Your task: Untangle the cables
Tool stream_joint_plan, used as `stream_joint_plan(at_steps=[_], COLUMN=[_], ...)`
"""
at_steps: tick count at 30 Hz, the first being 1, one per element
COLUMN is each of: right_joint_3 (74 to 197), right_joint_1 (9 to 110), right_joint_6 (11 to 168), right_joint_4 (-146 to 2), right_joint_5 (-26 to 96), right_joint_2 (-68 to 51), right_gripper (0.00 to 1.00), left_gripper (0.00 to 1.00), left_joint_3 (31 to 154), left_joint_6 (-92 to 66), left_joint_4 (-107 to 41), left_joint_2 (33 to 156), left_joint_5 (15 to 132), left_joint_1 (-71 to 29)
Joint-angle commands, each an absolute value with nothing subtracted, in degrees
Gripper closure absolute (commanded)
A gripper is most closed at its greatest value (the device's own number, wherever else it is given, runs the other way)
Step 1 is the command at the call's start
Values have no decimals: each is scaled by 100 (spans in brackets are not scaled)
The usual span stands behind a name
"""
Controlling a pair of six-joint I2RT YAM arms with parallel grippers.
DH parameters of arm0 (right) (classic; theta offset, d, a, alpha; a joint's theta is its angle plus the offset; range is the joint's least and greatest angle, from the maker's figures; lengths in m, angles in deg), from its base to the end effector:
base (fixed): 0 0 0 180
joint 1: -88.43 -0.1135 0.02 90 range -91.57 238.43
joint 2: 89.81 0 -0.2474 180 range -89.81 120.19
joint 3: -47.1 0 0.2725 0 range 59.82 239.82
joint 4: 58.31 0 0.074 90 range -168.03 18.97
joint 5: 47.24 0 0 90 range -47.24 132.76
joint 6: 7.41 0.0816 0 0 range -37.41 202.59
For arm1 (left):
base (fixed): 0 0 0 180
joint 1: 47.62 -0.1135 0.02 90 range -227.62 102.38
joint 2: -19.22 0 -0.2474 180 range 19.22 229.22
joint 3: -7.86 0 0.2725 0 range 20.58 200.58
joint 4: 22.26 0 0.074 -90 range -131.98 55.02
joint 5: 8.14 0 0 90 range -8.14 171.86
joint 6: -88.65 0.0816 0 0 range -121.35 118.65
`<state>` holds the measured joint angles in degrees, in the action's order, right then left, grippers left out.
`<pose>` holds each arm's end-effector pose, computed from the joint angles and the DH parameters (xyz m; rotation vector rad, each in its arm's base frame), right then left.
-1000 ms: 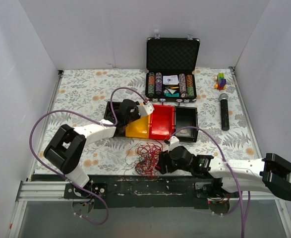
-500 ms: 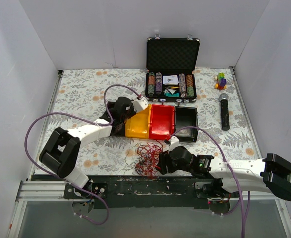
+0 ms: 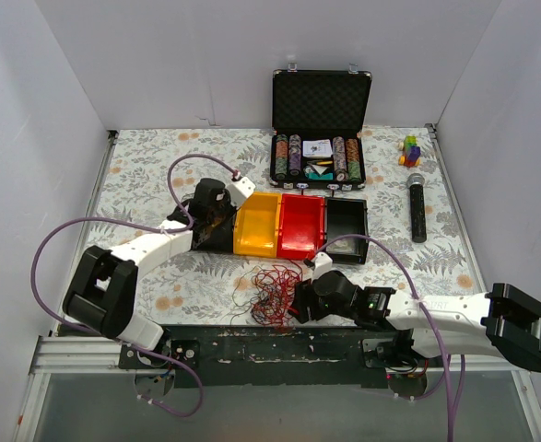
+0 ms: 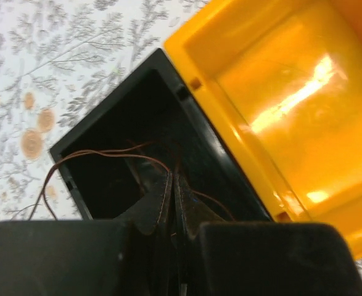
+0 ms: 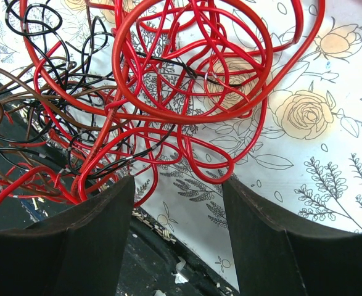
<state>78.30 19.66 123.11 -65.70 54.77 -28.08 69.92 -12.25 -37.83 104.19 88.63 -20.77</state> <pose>0.1096 0.2352 0.0984 -0.4540 2.2966 0.7893 0.3351 -0.1588 0.1574 0.2481 2.2327 -0.2249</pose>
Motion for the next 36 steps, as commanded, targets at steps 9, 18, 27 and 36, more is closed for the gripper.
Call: stream_joint_plan(at_steps=[9,18,27,36], right_joint_3=[7687,7661,7678,7775], right_joint_1=[1935,1935,1927,1935], right_joint_6=[12346,12355,12346,12294], right_joint_4=[-7384,-7331,-7358,-7419], right_joint_5=[5498,5471,5454,5454], right_joint_2=[-2609,-2592,-2618,-2583], right_gripper=[32,32,32,32], left_gripper=[67,28,27,42], left_joint_3=[7340,7797,7947,7859], left_joint_6=[-1858,-1963,-1858,-1288], left_joint_4=[-4175,-4570,-4912,-5747], left_joint_2=[10676,10140,9604,8954], left_joint_5=[8195,7677,7773,7141], left_joint_1=[-2107,-2107,-2221,-2310])
